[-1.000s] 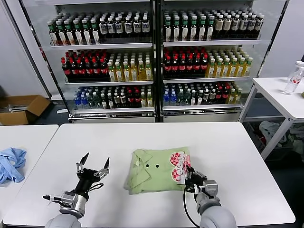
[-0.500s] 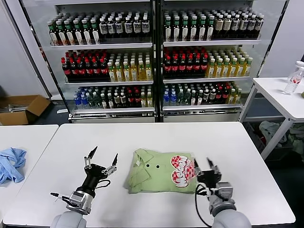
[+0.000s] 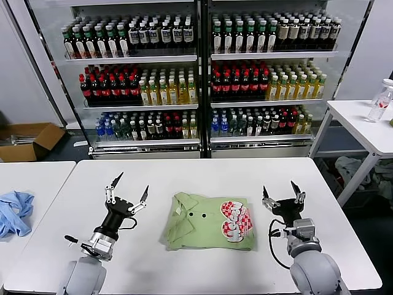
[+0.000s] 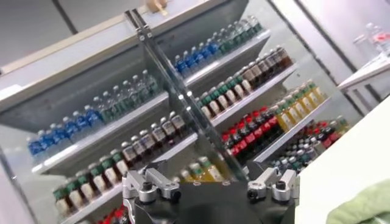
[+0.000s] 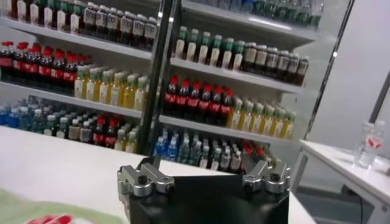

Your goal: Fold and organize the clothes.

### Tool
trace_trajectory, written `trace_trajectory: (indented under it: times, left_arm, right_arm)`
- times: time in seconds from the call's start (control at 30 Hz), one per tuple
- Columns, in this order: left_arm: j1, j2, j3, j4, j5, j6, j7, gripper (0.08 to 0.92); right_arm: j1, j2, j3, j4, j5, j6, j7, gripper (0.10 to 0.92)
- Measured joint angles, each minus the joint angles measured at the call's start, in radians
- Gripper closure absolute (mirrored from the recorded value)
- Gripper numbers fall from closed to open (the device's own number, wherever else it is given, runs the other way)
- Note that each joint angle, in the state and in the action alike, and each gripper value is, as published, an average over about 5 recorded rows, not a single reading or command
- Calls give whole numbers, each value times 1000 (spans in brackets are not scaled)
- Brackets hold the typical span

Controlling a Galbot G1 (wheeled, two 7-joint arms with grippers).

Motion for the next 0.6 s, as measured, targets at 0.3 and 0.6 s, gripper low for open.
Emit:
trace_trajectory:
  times: [0.3,0.6]
  left_arm:
    - [-12,19,-10,-14,-197,122,26,177]
    - [-33,11,-8,-3,-289,181,24,177]
  right_arm:
    - [30,-11,19,-49,-5,32,-32,203]
    - [46,-15,37,-78,-26,53,-59,203]
